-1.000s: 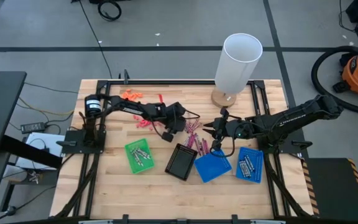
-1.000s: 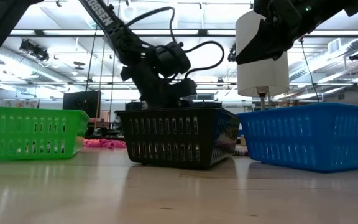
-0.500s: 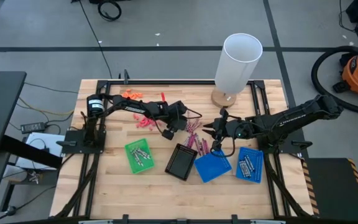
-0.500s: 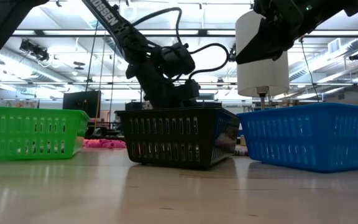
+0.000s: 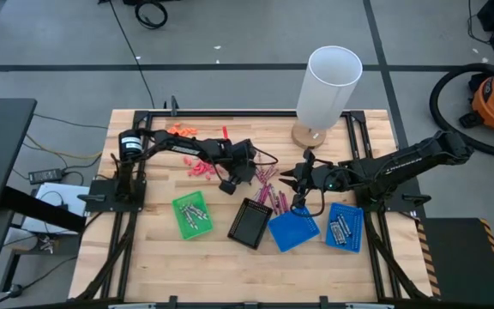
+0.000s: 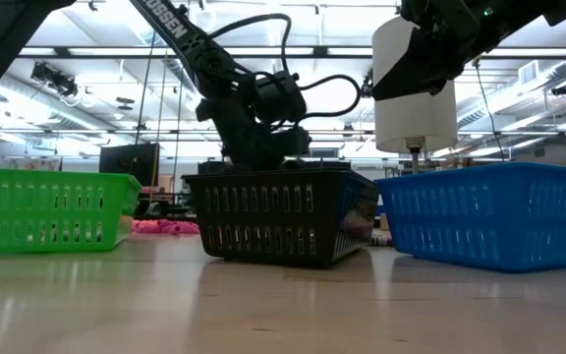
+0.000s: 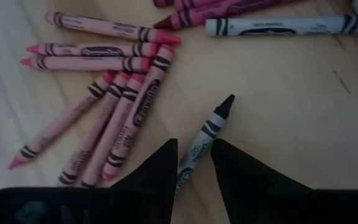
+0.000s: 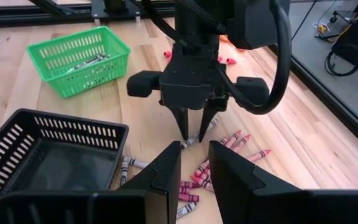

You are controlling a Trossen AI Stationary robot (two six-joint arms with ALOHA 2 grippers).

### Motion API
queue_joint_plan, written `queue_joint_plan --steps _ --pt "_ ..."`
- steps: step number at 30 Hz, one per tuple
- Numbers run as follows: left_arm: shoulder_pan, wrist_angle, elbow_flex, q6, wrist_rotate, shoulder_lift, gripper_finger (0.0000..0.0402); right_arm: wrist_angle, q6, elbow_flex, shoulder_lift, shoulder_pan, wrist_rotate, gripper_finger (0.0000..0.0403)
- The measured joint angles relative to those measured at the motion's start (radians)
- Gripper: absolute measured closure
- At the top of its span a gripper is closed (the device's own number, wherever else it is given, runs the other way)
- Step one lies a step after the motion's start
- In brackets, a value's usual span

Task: Sort crayons
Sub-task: Put the black crayon into the right blue bin

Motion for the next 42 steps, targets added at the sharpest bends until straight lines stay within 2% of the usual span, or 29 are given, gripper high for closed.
queue_joint_plan --steps 9,13,16,21,29,42 --pt "0.012 -0.113 -0.001 -0.006 0.096 0.001 0.0286 0.0 0.0 0.0 0.0 0.0 0.0 0.0311" --pt "0.018 -0.141 -0.002 -0.003 0.109 0.001 0.0288 0.0 0.0 0.0 0.0 0.0 0.0 0.0311" --pt "0.018 -0.141 -0.003 0.011 0.109 0.002 0.0314 0.0 0.0 0.0 0.0 0.0 0.0 0.0311" --pt "0.015 -0.141 -0.004 0.019 0.109 0.001 0.0385 0.0 0.0 0.0 0.0 0.001 -0.002 0.0311" --pt "-0.002 -0.117 -0.01 -0.01 0.065 -0.012 0.0385 0.0 0.0 0.0 0.0 0.001 -0.002 0.0311" --pt "-0.035 -0.074 -0.014 -0.134 -0.127 -0.167 0.0385 -0.009 -0.003 0.0 -0.01 0.021 0.006 0.0311"
